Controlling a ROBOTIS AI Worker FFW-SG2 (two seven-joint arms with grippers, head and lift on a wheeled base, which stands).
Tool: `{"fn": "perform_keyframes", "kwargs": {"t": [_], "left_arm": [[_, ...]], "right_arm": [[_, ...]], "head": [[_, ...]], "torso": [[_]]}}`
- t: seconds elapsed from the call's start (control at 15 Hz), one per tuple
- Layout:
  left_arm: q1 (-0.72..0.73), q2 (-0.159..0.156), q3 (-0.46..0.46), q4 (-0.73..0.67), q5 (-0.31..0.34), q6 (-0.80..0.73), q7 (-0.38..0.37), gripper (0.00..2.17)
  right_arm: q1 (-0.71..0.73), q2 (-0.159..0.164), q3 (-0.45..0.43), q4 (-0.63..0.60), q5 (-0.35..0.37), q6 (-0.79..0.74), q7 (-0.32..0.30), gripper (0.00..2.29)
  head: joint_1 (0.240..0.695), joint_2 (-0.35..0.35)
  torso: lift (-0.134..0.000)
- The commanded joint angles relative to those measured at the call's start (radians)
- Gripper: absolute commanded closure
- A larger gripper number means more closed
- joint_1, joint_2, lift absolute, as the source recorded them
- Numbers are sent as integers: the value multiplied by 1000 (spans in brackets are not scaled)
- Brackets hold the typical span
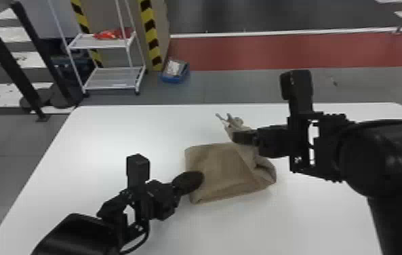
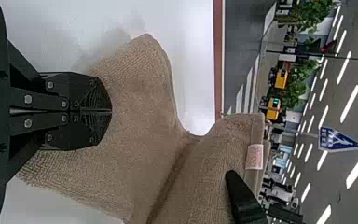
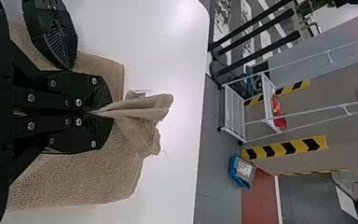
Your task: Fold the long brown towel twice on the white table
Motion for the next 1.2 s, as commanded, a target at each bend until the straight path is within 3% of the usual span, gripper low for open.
{"fn": "perform_keyframes", "kwargs": {"t": [0.0,0.33,1.07,1.13], "left_arm": [[4,-1,-13,-1,0,-5,0,2138],[8,-3,-56,-3,0,-30,21,2138],[18,0,-48,-10,1,-45,25,2142],[18,0,-47,-10,1,-45,23,2142]], "right_arm": [[0,1,12,31,-4,-21,-1,1534],[6,1,53,76,-10,-77,-1,1534],[17,1,115,188,2,-209,-1,1521],[18,1,119,194,2,-212,-1,1413]], "head": [[695,102],[695,101],[695,123],[695,126]], "torso": [[-123],[-123],[-123],[-123]]}}
